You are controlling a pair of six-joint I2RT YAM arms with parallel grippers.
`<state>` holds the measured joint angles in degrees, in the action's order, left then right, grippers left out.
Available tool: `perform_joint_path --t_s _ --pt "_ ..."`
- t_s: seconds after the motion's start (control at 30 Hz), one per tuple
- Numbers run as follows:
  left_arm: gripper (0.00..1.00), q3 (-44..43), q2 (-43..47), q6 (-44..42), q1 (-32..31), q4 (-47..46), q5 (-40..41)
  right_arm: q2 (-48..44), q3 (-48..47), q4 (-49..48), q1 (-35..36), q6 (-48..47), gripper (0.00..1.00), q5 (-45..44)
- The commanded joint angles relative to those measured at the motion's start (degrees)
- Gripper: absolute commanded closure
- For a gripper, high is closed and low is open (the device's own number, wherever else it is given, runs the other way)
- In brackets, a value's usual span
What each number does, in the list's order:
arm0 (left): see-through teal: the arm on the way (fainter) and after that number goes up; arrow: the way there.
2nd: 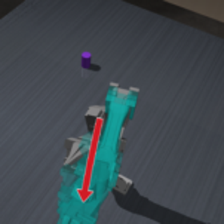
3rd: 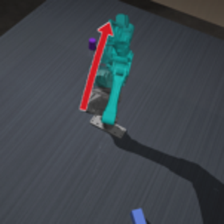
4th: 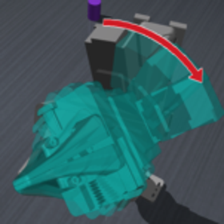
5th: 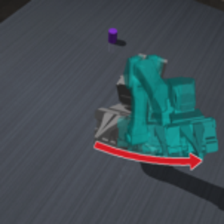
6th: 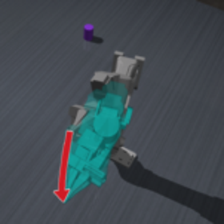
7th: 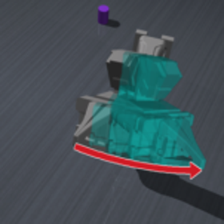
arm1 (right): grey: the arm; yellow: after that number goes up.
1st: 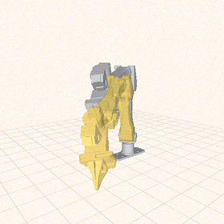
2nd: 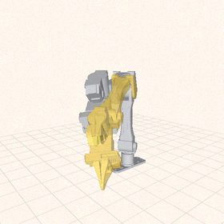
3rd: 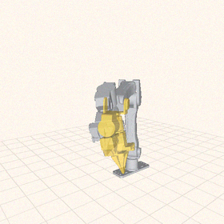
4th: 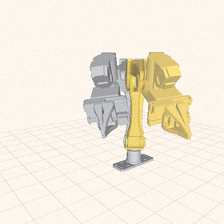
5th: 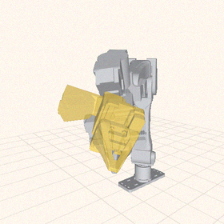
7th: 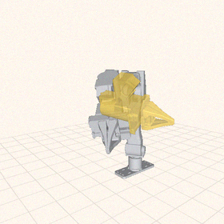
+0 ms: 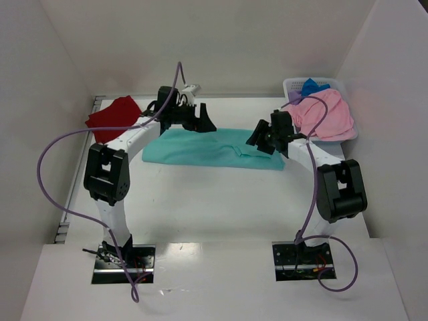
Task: Fold and stack the t-shirts
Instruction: Fold the other side of the tshirt into a rectangle
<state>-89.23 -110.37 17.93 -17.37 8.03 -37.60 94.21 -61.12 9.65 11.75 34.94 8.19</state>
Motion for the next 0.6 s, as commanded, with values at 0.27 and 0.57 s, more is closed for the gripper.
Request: perform_joint_path --t_s 0.27,0.57 --pt "0.16 2.0 -6.2 -1.1 -4.5 3.2 12.2 -0.8 1.8 -3.3 3.2 -0.7 0.38 0.8" --pt "0.17 2.7 -8.7 -1.2 -5.9 5.2 17.1 5.4 -0.6 -2.8 6.1 0.4 0.39 0.8"
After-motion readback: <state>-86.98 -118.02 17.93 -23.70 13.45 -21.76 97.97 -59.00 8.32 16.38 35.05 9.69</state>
